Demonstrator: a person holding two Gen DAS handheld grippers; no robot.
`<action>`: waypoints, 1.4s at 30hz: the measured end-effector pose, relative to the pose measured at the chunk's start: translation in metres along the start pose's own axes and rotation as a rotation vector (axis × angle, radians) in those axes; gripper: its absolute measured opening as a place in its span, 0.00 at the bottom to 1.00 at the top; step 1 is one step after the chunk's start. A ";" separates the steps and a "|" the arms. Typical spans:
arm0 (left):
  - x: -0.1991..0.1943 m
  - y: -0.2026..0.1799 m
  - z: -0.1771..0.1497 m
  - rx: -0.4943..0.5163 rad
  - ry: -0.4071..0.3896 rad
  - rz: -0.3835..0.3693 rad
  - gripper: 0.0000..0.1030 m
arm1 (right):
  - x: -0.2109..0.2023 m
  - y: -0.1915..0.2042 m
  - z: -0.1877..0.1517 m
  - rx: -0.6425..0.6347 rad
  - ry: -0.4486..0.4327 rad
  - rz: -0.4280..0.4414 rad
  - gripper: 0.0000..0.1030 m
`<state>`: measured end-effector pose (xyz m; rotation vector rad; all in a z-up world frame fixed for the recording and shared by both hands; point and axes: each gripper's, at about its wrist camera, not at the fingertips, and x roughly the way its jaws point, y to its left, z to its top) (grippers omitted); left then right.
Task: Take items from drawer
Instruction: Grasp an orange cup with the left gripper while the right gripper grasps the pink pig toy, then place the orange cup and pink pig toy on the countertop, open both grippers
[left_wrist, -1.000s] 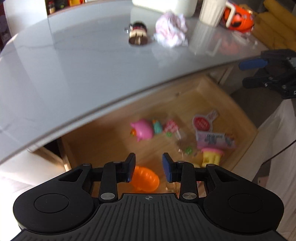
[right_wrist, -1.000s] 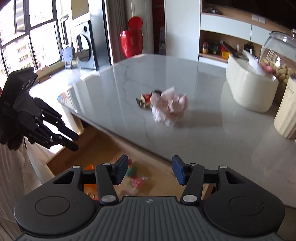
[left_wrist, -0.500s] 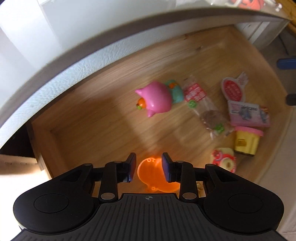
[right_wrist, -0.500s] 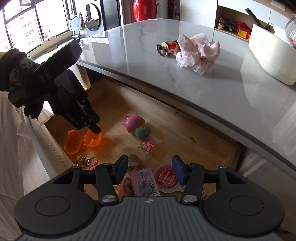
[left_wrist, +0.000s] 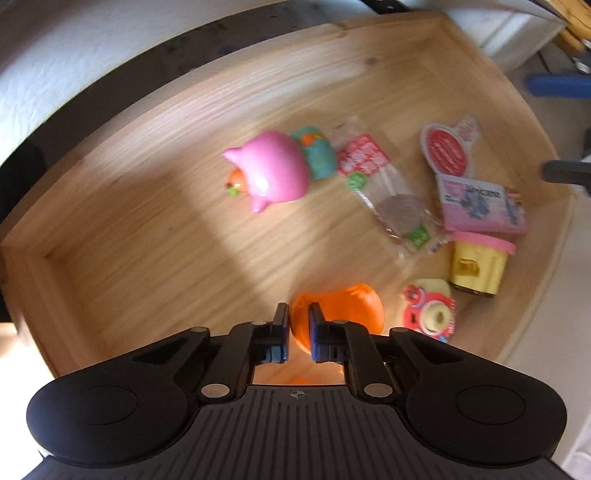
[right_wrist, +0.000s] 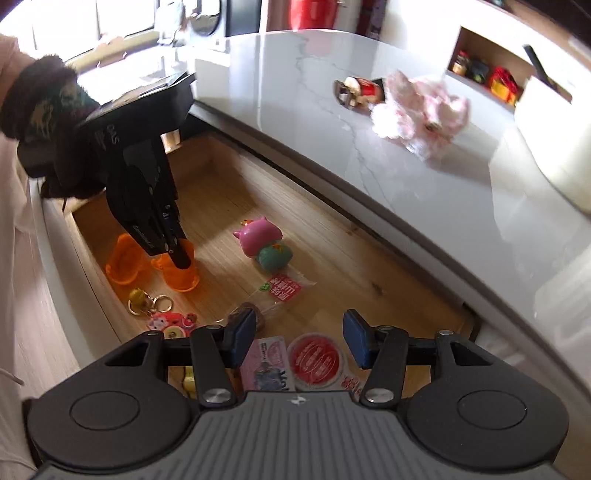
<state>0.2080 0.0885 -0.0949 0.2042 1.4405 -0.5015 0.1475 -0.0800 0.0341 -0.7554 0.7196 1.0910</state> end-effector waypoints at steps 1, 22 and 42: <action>-0.004 -0.002 -0.001 0.009 -0.010 0.000 0.09 | 0.005 0.002 0.003 -0.030 0.007 0.001 0.51; -0.077 0.038 -0.085 -0.400 -0.420 -0.124 0.09 | 0.134 0.047 0.053 -0.191 0.039 0.000 0.47; -0.092 -0.005 -0.096 -0.235 -0.420 -0.130 0.09 | 0.033 0.029 0.054 -0.100 0.124 0.083 0.18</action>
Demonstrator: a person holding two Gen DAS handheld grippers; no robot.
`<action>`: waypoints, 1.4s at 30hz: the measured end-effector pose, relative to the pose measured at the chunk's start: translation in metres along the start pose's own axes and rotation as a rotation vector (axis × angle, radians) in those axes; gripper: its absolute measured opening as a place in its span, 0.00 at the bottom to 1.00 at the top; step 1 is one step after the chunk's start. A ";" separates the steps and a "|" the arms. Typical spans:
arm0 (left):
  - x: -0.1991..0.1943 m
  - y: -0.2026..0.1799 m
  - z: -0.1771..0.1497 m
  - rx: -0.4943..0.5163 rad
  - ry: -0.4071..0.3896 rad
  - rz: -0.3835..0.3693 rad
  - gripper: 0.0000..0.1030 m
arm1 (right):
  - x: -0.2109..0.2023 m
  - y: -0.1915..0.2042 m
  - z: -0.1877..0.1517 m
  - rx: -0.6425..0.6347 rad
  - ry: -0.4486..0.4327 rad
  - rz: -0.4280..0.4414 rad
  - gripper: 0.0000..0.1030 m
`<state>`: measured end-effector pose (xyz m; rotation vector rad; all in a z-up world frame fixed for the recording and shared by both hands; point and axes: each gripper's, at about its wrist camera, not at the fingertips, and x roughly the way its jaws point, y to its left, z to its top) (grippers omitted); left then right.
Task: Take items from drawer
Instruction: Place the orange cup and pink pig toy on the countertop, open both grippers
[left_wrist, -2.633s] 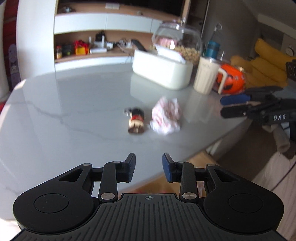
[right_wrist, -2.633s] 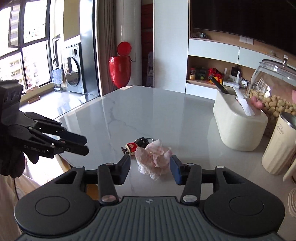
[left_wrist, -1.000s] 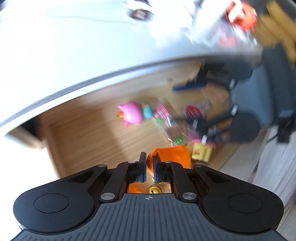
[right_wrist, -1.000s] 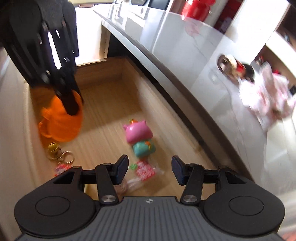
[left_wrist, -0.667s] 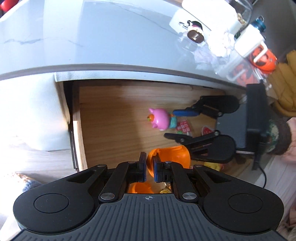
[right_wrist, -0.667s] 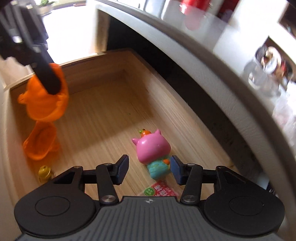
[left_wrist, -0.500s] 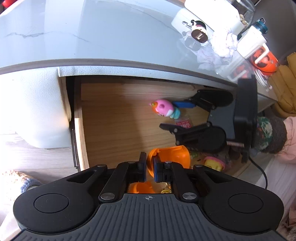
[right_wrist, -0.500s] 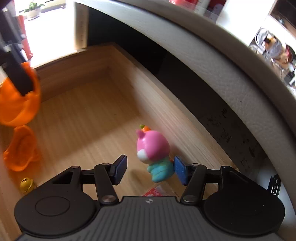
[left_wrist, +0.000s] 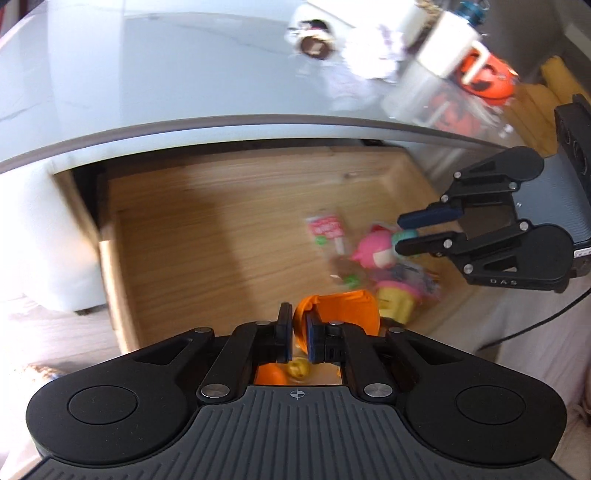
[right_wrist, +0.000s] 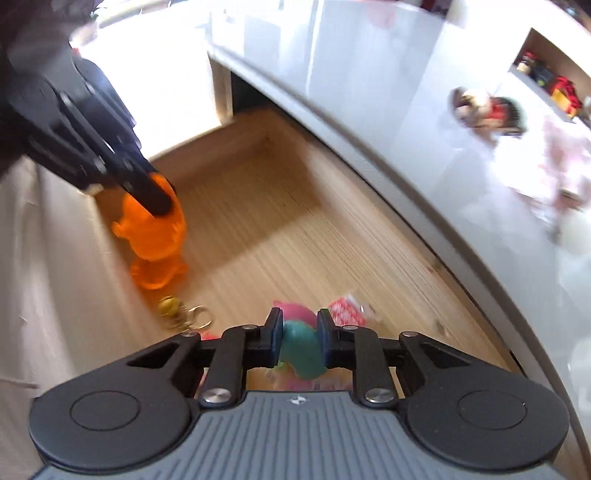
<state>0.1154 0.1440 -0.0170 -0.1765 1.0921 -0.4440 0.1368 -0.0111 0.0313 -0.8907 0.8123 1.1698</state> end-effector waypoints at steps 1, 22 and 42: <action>-0.003 -0.007 -0.002 0.002 -0.011 -0.019 0.09 | -0.014 0.004 -0.007 0.010 -0.017 -0.014 0.18; -0.002 -0.018 0.145 -0.105 -0.476 0.239 0.09 | -0.086 -0.074 0.046 0.156 -0.572 -0.580 0.10; -0.025 0.002 0.126 -0.107 -0.570 0.273 0.14 | -0.072 -0.074 0.017 0.282 -0.463 -0.363 0.28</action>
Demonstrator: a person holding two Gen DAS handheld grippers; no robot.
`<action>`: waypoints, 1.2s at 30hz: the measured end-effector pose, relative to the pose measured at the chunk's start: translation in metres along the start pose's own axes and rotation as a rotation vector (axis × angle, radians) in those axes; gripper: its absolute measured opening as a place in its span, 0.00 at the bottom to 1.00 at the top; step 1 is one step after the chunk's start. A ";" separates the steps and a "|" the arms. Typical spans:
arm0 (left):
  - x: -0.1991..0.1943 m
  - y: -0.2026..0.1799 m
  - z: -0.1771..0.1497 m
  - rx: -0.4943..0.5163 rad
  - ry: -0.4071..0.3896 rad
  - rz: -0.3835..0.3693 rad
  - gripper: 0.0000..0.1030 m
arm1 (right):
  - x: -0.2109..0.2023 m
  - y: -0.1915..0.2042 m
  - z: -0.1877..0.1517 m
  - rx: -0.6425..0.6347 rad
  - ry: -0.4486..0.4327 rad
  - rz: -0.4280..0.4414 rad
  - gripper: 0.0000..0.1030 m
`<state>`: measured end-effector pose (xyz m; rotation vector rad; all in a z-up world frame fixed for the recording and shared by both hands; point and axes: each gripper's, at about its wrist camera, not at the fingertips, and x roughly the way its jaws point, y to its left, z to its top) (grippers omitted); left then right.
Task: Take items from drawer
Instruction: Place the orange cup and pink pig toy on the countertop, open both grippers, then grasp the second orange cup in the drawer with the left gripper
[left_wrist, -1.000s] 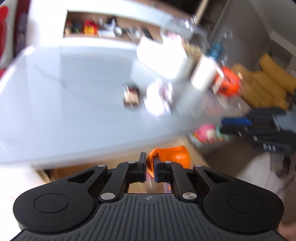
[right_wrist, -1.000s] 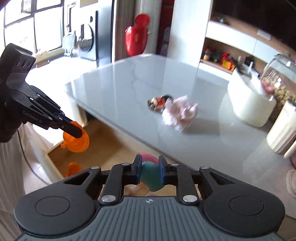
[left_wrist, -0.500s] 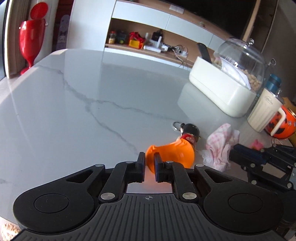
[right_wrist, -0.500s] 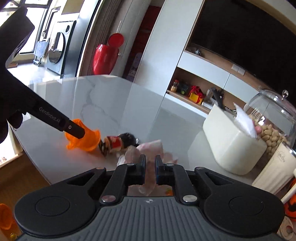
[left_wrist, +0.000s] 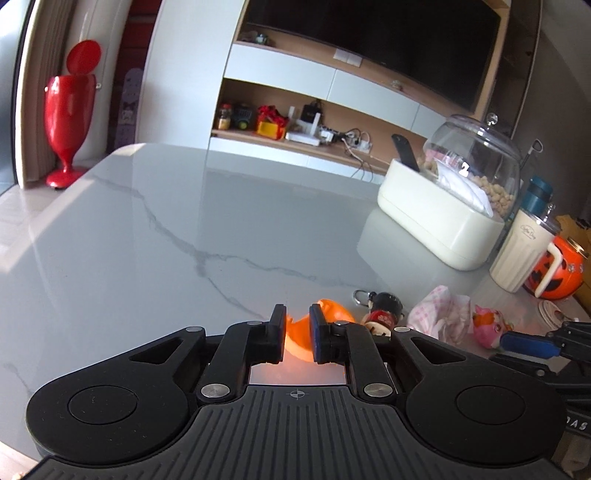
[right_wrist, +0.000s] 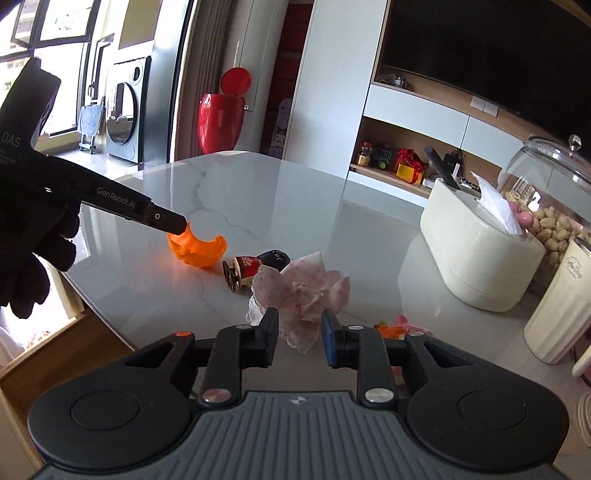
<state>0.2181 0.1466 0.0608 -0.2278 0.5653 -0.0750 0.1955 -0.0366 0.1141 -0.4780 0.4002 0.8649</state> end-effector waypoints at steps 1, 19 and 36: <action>-0.007 0.000 0.001 0.020 -0.002 0.003 0.14 | -0.007 -0.005 -0.001 0.018 0.006 0.017 0.29; 0.013 -0.012 -0.117 0.386 0.942 -0.021 0.15 | -0.036 -0.023 -0.083 0.157 0.353 0.245 0.51; 0.070 -0.004 -0.153 0.450 1.149 -0.061 0.16 | -0.029 -0.015 -0.088 0.124 0.408 0.277 0.51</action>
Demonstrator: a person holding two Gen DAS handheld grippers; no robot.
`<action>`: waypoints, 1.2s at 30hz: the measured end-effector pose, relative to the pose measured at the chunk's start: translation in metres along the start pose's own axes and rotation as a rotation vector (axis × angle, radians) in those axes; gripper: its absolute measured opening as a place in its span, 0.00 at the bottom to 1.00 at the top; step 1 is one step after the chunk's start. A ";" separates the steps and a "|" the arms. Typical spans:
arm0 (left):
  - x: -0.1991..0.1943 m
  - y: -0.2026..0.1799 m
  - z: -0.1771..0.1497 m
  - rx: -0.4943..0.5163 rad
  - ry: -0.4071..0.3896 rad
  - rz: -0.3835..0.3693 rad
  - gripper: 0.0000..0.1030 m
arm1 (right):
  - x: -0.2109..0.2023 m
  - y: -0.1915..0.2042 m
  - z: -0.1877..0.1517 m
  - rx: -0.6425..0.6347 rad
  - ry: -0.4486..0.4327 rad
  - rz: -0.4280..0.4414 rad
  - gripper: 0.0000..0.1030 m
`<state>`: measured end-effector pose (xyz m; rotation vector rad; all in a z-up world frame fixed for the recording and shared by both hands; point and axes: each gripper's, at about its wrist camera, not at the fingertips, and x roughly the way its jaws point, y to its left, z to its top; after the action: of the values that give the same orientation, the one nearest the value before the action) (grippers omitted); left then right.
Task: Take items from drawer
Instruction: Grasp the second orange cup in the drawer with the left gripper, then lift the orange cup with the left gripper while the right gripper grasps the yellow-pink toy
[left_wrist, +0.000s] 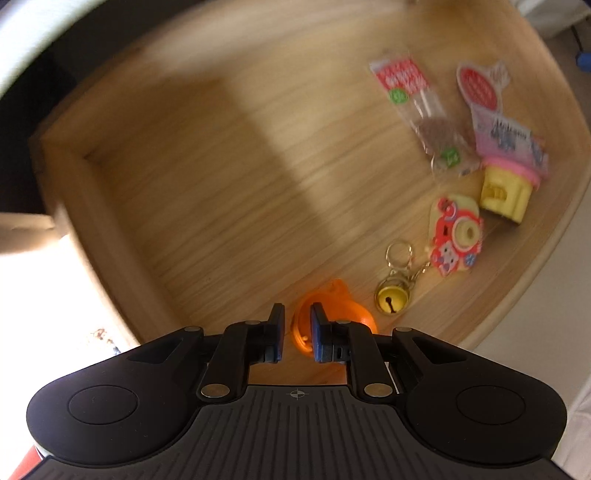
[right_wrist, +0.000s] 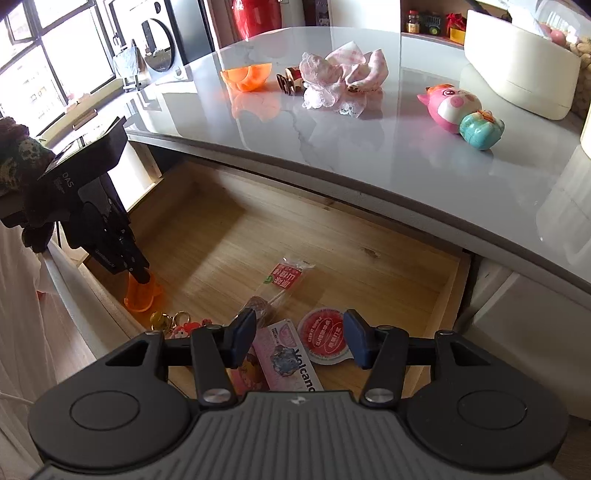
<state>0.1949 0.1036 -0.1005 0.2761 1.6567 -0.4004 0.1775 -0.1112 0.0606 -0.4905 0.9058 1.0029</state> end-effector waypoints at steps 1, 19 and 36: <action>0.003 -0.002 0.001 0.016 0.008 0.005 0.16 | 0.001 0.001 0.000 -0.002 0.004 0.000 0.51; -0.065 -0.018 -0.057 -0.179 -0.543 -0.254 0.15 | 0.076 0.032 0.031 0.042 0.425 0.082 0.51; -0.058 -0.011 -0.075 -0.202 -0.592 -0.170 0.15 | 0.153 0.060 0.023 0.089 0.777 -0.063 0.47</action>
<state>0.1299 0.1273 -0.0345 -0.1308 1.1261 -0.3912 0.1706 0.0111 -0.0512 -0.8516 1.6042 0.7032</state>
